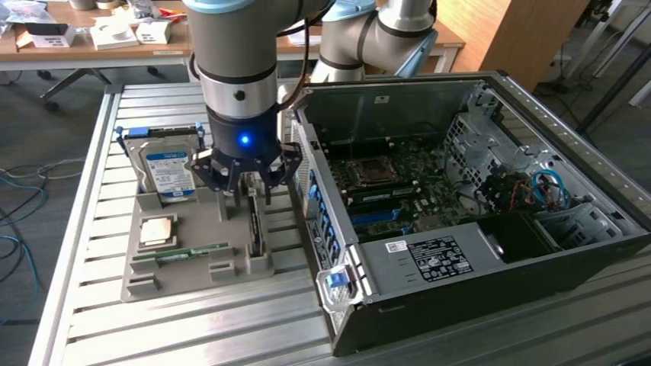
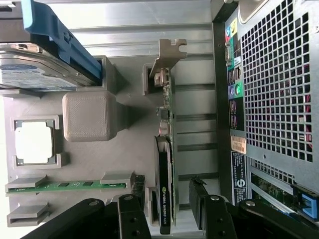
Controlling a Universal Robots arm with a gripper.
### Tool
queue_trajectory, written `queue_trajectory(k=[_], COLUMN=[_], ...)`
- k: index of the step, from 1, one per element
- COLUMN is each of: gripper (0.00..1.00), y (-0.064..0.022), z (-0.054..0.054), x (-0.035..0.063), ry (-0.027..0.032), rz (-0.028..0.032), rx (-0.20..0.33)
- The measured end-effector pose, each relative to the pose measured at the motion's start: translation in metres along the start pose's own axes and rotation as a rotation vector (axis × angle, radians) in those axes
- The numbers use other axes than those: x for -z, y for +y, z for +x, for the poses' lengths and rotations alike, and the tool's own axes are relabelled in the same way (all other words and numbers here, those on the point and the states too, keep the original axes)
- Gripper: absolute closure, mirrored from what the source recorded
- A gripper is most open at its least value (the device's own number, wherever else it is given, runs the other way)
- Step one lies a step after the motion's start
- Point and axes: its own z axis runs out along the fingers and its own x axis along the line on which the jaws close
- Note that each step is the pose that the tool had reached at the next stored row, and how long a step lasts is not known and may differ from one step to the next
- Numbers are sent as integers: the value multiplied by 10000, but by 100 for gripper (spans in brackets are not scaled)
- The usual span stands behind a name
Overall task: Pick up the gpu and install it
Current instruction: 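Pick up the gpu and move the gpu toward the slot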
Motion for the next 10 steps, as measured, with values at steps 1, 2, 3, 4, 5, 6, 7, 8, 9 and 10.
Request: queue_trajectory(k=[1,2,3,4,5,6,7,8,9,10], gripper=[51,51,51,51,51,51,51,51,51,51], y=[0,0,0,0,0,0,0,0,-1,-1], z=[0,0,0,0,0,0,0,0,0,0], x=[0,0,-2,-7,-8,-9,-11,-14,-19,-23], ry=[0,1,-1,-1,-1,-1,-1,-2,-3,-3], rz=[1,1,-1,-2,-1,-1,-2,-2,-3,-3], rx=[0,0,0,0,0,0,0,0,0,0])
